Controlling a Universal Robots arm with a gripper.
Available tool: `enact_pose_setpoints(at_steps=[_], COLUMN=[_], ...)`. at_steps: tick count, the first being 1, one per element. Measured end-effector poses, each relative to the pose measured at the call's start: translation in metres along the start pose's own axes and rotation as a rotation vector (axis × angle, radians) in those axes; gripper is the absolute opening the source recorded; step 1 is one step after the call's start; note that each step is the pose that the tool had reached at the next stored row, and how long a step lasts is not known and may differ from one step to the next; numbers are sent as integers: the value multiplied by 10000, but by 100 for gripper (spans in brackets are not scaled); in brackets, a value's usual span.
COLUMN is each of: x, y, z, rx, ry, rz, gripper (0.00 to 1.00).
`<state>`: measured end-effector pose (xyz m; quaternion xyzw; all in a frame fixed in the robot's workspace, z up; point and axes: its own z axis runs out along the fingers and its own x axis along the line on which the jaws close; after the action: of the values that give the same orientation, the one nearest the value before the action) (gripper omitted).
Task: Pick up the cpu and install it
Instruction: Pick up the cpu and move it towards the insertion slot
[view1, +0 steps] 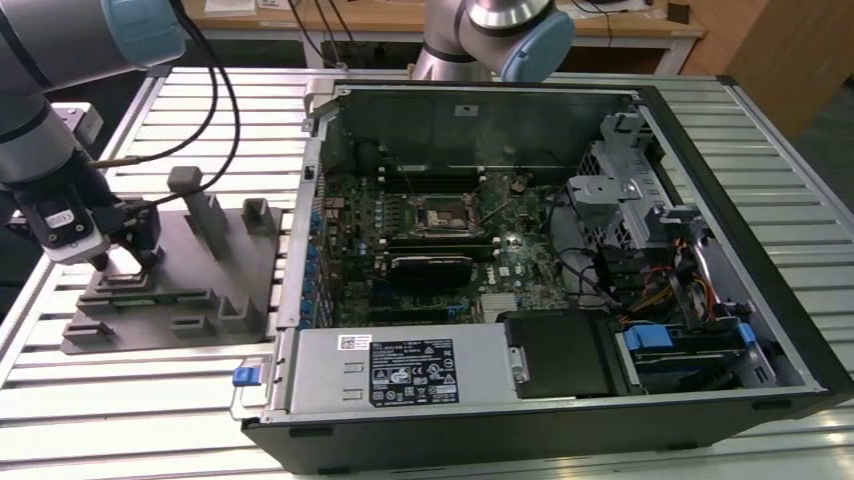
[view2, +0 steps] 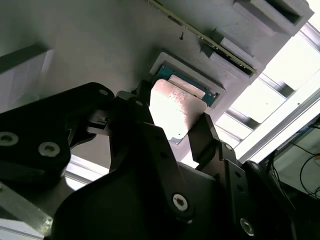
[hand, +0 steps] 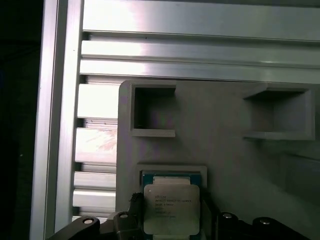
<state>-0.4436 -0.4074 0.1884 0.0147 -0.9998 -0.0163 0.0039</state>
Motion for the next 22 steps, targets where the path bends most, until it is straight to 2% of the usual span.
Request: enact_pose_setpoints(at_steps=[5,19,22], x=[1,4,4], y=[3,17,19], z=[-100,-523,-587], rx=[0,0,-1], ry=[-1,0,-1], rz=[0,0,0], gripper=[54,54,54])
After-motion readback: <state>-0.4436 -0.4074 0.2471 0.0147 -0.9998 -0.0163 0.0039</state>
